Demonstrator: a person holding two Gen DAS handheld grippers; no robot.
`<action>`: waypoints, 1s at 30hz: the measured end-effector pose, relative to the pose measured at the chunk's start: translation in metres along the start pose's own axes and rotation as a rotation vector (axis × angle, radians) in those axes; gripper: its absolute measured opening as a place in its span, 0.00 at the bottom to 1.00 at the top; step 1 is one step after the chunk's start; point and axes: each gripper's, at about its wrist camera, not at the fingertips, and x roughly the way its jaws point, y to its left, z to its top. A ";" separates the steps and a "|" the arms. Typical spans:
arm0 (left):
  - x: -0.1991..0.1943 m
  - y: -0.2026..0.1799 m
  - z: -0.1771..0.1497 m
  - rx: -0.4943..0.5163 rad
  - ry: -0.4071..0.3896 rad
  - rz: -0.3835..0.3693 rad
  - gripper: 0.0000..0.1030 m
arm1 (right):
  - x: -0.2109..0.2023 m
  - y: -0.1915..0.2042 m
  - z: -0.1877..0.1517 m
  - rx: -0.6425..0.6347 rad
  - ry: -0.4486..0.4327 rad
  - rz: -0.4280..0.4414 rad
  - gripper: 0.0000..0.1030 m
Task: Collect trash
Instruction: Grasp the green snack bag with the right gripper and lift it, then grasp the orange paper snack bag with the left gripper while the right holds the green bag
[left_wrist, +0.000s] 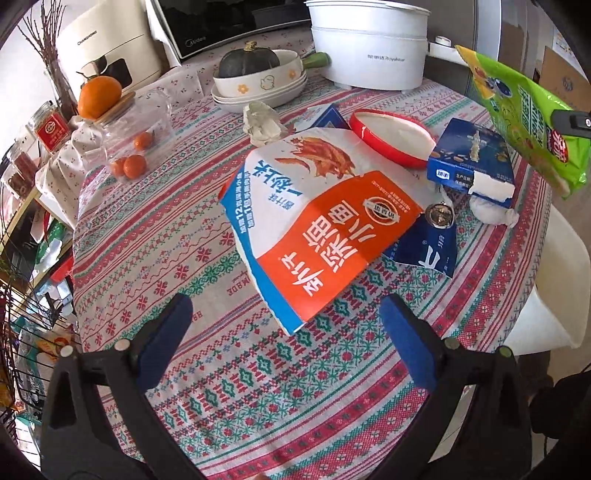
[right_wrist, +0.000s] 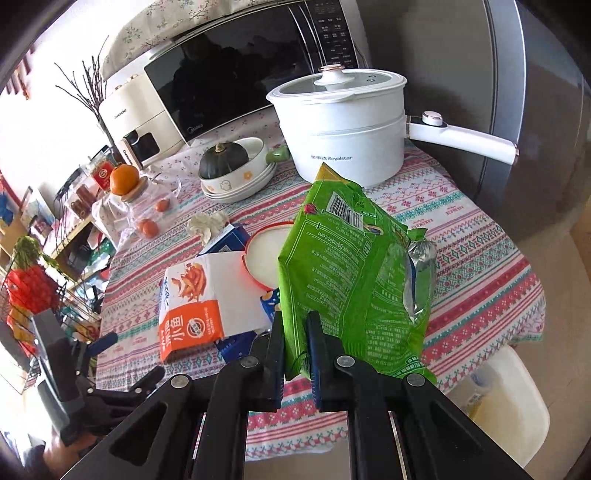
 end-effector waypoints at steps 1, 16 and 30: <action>0.003 -0.004 0.002 0.014 0.005 0.008 0.97 | -0.003 -0.003 -0.003 0.004 0.003 0.002 0.11; 0.002 0.001 0.018 -0.065 -0.026 -0.040 0.15 | -0.036 -0.051 -0.026 0.008 -0.004 -0.060 0.11; -0.052 0.057 0.003 -0.368 -0.148 -0.240 0.02 | -0.074 -0.058 -0.041 0.013 -0.072 -0.045 0.11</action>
